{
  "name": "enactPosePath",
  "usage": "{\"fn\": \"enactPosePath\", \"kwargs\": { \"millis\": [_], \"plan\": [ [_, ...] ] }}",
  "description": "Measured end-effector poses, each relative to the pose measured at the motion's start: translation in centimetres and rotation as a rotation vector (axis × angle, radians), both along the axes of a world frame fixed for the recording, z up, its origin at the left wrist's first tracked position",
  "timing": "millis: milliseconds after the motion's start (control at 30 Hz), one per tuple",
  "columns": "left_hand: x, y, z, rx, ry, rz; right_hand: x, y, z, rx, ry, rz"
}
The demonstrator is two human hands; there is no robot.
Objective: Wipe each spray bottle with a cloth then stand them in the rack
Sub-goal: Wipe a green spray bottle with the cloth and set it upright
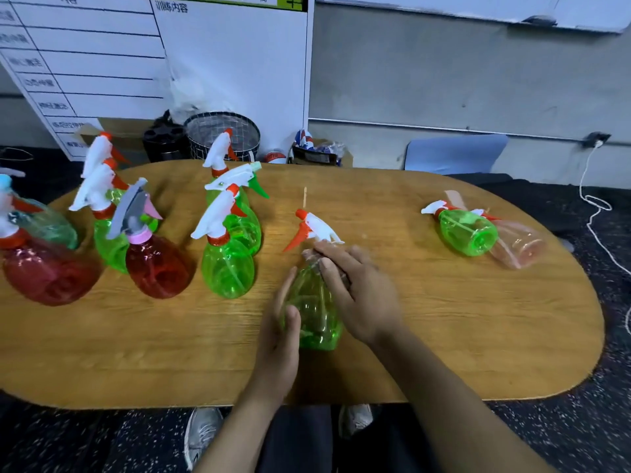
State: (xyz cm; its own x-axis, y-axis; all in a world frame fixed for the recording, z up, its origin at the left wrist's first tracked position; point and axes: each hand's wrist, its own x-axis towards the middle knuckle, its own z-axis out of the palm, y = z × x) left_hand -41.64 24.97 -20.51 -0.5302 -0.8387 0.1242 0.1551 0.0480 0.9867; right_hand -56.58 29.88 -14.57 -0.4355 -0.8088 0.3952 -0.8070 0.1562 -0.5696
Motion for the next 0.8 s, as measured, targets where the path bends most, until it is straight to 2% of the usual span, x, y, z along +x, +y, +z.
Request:
{"fn": "enactPosePath", "kwargs": {
  "millis": [67,200,367,467,533,633,700,800],
  "plan": [
    [0.1,0.3,0.2,-0.001,0.022,-0.001,0.5,-0.1,-0.1,-0.002,0.099,-0.004],
    [0.2,0.2,-0.1,-0.06,-0.008,0.001,0.7,1.5,-0.4,-0.061,0.155,0.112],
    [0.5,0.0,-0.6,0.033,0.075,-0.082,2.0,3.9,-0.5,-0.107,0.403,0.392],
    [0.7,0.1,-0.5,0.062,0.098,-0.125,2.3,4.9,-0.5,-0.099,0.428,0.464],
    [0.7,0.2,-0.6,0.053,0.081,-0.111,2.0,5.0,0.0,-0.145,0.327,0.388],
    [0.7,0.1,-0.4,0.056,0.083,-0.088,1.2,3.1,1.2,-0.177,0.11,0.095],
    [0.7,0.1,-0.3,0.055,0.066,-0.092,0.9,1.4,1.5,-0.103,0.104,-0.014],
    [0.6,0.0,-0.5,0.06,0.079,-0.086,1.7,0.8,0.6,-0.057,0.144,0.019]
  ]
}}
